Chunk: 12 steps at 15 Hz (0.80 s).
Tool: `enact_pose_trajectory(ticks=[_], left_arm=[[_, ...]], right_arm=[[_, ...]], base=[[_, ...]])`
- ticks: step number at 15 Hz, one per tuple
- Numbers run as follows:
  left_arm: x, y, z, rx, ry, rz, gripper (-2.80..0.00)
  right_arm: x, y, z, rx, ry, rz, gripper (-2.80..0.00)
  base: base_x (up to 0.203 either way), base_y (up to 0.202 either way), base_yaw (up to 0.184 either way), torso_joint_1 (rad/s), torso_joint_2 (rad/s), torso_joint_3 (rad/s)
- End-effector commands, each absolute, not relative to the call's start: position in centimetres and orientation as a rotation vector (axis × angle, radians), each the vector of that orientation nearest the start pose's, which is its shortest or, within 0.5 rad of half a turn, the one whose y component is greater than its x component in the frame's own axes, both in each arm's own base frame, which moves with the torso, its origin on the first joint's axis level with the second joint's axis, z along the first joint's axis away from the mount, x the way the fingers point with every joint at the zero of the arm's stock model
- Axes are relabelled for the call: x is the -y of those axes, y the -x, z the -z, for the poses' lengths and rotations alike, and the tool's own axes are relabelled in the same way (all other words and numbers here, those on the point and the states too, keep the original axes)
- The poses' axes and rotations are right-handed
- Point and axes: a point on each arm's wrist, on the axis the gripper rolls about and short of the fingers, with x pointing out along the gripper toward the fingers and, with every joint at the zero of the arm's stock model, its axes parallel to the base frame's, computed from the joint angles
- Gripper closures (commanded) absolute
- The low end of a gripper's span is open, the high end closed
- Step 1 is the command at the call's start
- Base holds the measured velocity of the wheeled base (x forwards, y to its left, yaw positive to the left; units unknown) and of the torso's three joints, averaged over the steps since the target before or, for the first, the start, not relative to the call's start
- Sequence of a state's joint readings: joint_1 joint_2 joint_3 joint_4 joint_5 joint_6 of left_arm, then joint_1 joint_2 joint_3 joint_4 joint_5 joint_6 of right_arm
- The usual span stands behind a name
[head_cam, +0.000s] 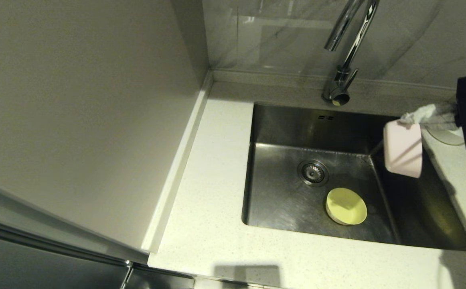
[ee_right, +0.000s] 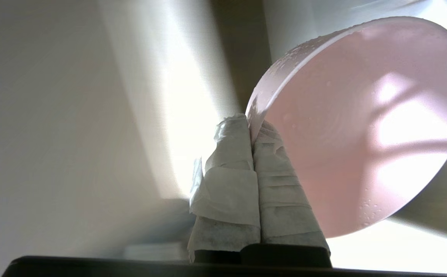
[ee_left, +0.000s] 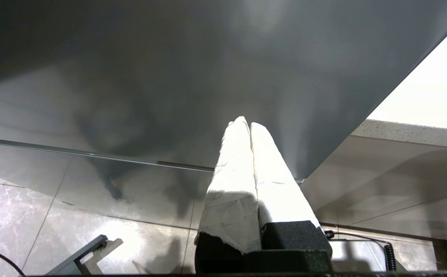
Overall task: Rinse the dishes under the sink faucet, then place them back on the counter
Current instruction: Put a bowl back to the table from the sink
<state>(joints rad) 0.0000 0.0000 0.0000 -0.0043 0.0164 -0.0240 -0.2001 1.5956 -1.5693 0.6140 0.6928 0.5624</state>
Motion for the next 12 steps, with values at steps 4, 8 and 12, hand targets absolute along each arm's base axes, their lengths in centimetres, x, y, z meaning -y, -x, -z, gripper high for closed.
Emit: enact_pose_trajectory(ticks=[4,8,12], left_arm=[[0.0,2.3,-7.6,0.006,0.025,-0.017,0.00],[0.0,2.3,-7.6,0.006,0.025,-0.017,0.00],[0.0,2.3,-7.6,0.006,0.025,-0.017,0.00]], right_arm=[[9.0,-20.5,-26.9,-0.861,-0.036,-0.135,0.00],[10.7,-22.7,-25.7,-0.862,0.035,-0.037,0.00],[12.4,-25.8,-24.2,-0.794,0.172,-0.001,0.00]], base=[[0.000,0.000,0.000,0.000,0.00,0.000],[0.000,0.000,0.000,0.000,0.00,0.000],[0.000,0.000,0.000,0.000,0.00,0.000]])
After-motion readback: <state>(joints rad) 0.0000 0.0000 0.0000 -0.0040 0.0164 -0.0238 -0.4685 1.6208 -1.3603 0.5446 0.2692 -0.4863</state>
